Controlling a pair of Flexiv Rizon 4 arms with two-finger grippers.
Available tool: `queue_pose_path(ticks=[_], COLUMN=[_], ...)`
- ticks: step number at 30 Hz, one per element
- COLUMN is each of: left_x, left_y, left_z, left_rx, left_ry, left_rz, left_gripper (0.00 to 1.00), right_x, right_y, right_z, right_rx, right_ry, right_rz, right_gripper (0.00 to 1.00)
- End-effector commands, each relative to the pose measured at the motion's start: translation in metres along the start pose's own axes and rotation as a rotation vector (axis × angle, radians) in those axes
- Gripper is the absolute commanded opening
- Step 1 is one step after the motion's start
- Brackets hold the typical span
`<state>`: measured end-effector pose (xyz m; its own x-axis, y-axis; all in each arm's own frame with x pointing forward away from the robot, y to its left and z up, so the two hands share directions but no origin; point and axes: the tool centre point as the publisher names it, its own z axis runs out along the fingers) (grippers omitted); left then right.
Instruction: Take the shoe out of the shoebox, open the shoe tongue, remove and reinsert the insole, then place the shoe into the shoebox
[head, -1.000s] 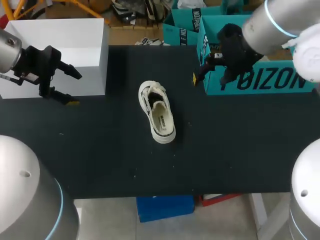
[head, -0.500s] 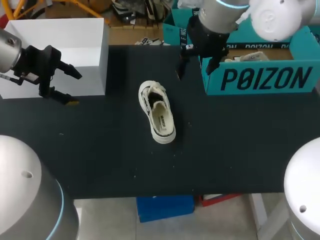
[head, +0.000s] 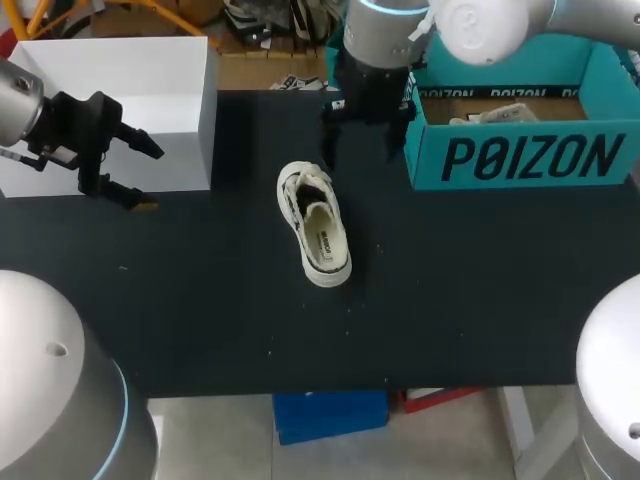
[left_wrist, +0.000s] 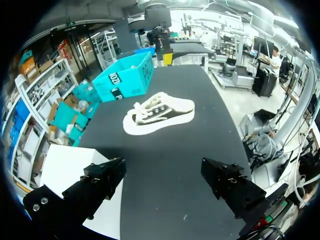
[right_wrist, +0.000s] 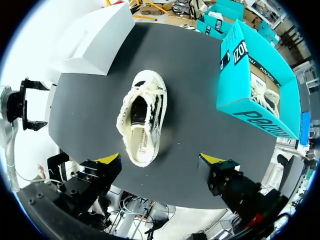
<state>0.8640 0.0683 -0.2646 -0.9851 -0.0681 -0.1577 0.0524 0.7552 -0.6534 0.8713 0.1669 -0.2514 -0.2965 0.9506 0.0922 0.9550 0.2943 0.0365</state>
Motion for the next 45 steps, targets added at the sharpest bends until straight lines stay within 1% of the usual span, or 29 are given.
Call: queue_pose_path(ticks=[1,8,12,13,26,29,33,37,39,40,42,45], left_x=[0.001,0.001,0.001,0.001,0.001,0.001,0.001,0.001,0.001,0.001,0.001,0.001], left_y=[0.0,0.0,0.0,0.0,0.0,0.0,0.0,0.0,0.0,0.0,0.0,0.0], left_z=[0.0,0.0,0.0,0.0,0.0,0.0,0.0,0.0,0.0,0.0,0.0,0.0], left_rx=[0.0,0.0,0.0,0.0,0.0,0.0,0.0,0.0,0.0,0.0,0.0,0.0], left_ry=[-0.004,-0.004,-0.004,-0.004,-0.004,-0.004,-0.004,-0.004,-0.004,-0.004,-0.004,-0.004], left_rz=[0.002,0.002,0.002,0.002,0.002,0.002,0.002,0.002,0.002,0.002,0.002,0.002], left_gripper=[1.0,1.0,1.0,1.0,1.0,1.0,1.0,1.0,1.0,1.0,1.0,1.0], right_x=[0.008,0.017,0.022,0.023,0.023,0.02,0.021,0.021,0.021,0.02,0.02,0.021], right_y=[0.005,0.008,0.01,0.011,0.011,0.013,0.016,0.018,0.018,0.018,0.018,0.019], right_z=[0.016,0.04,0.049,0.048,0.048,0.039,0.042,0.049,0.053,0.055,0.06,0.069], right_rx=[0.022,0.033,0.036,0.025,0.025,0.028,0.023,0.021,0.023,0.024,0.031,0.041], right_ry=[-0.003,-0.025,-0.012,-0.018,-0.018,-0.037,-0.034,-0.031,-0.027,-0.025,-0.024,-0.018], right_rz=[-0.003,-0.023,-0.021,-0.015,-0.015,-0.022,-0.032,-0.031,-0.026,-0.025,-0.022,-0.024], right_gripper=[1.0,1.0,1.0,1.0,1.0,1.0,1.0,1.0,0.53,0.54,0.49,0.44])
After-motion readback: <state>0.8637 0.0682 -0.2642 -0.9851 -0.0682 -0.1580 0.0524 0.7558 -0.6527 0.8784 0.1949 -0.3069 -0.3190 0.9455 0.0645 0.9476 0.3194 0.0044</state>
